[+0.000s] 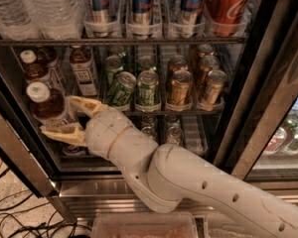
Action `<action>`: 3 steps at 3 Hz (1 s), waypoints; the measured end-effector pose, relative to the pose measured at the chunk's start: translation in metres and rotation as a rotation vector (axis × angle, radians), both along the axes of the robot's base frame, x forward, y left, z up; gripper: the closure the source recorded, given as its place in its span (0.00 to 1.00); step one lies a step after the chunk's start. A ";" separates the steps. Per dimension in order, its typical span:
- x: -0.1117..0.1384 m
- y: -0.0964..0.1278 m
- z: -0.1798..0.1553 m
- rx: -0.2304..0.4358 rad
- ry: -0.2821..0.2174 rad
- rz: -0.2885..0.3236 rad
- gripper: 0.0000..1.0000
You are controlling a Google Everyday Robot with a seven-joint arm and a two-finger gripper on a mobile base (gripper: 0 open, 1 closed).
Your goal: Pick blue plastic bottle from middle shelf of fridge
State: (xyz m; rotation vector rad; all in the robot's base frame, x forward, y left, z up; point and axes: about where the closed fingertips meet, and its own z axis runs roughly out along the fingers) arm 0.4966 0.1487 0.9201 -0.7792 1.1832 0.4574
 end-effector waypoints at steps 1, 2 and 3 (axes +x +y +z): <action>-0.013 -0.019 -0.015 0.050 0.095 0.046 1.00; -0.026 -0.039 -0.026 0.072 0.194 0.074 1.00; -0.042 -0.061 -0.031 0.055 0.281 0.059 1.00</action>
Offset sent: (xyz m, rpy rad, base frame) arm -0.0462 -0.0662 -0.0376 0.0920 0.3178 0.1083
